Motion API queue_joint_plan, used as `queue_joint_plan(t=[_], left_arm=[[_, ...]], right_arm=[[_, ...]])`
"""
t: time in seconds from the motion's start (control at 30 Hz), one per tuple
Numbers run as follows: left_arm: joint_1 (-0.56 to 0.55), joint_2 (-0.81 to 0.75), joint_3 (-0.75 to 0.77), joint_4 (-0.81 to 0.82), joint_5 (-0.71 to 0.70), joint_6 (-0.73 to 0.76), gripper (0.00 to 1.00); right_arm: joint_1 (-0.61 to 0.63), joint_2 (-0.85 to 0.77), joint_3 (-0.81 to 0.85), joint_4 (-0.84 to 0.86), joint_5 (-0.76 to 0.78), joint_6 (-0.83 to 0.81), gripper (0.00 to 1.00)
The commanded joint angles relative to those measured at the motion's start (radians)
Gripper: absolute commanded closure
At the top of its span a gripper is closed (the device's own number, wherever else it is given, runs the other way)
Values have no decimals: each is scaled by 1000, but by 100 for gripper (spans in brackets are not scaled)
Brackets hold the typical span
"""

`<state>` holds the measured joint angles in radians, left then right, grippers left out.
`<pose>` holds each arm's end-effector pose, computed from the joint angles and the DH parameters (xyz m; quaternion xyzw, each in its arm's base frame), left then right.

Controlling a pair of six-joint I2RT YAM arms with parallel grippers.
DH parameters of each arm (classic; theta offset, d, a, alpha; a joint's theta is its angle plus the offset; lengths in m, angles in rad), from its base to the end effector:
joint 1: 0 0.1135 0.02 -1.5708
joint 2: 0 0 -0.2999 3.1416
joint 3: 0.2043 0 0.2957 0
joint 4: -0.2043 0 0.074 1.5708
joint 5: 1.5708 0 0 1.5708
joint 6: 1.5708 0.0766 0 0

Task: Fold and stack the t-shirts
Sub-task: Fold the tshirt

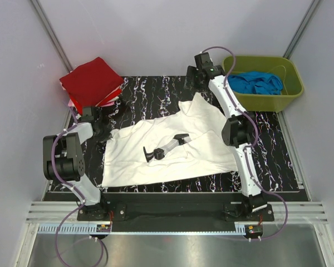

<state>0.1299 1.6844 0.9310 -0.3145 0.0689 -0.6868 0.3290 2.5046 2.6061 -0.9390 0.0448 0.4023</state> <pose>0.3762 0.0438 0.1253 -0.3765 0.8918 -0.1004 0.2299 0.6104 0.2048 0.2691 0.0422 0.9324 0.1086 0.3422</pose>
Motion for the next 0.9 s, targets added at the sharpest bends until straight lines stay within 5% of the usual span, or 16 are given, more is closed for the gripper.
queue_joint_plan(t=[0.0,0.5,0.63,0.87], left_arm=[[0,0,-35,83,63,-7,100],[0,5,-57,103,78,1,100],[10,-18,-55,48,5,-10,100],[79,-89,-51,-23,-6,-16,100]], right_arm=[[15,103,155,-61,66,-36,18],[35,321,158,144,239,-137,28],[33,295,114,167,230,-140,60],[33,217,54,181,176,-128,87]])
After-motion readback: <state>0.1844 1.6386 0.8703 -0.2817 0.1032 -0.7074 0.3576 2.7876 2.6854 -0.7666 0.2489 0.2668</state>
